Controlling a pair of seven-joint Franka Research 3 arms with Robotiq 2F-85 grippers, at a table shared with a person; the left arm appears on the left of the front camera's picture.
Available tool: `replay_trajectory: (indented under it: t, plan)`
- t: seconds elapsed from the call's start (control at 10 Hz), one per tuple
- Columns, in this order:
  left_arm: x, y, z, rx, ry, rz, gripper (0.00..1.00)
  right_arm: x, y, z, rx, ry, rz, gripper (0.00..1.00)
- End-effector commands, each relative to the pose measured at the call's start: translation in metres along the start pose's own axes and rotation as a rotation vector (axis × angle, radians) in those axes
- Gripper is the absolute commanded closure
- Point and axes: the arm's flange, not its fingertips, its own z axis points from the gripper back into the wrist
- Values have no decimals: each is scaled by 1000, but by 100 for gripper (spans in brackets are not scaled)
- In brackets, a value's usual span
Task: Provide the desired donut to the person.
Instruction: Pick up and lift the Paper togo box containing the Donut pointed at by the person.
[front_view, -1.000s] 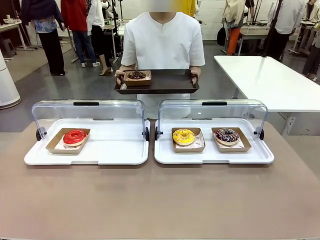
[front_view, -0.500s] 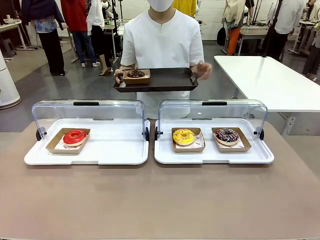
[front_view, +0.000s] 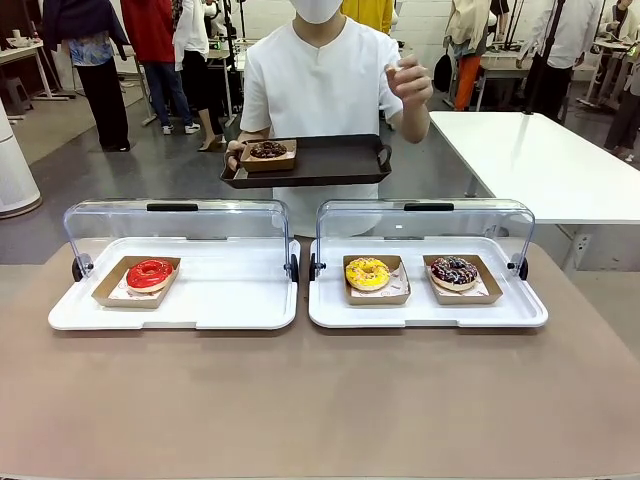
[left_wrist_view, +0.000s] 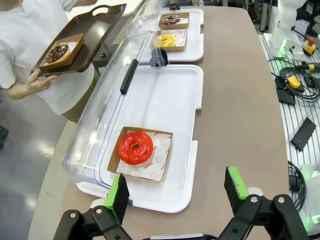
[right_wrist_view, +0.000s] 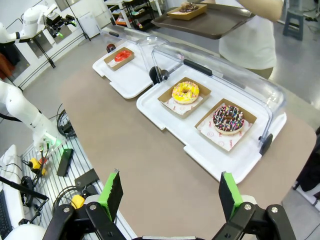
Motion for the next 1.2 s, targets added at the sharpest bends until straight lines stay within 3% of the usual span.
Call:
replay_trajectory:
  t: [0.0,0.1,0.2,0.3,1.1]
  plan:
    - [1,0,1,4,-8,-2,0,-1,1,-1,0,1,0,0]
    - [0,0,0,0,0,0,0,-1,1,-1,0,1,0,0]
    - [-5,2,11,11,-139,-24,0,-1,1,-1,0,1,0,0]
    - [-10,0,18,50,-188,-29,0,-1,1,-1,0,1,0,0]
    - [-8,-3,19,57,-162,11,0,-1,1,-1,0,1,0,0]
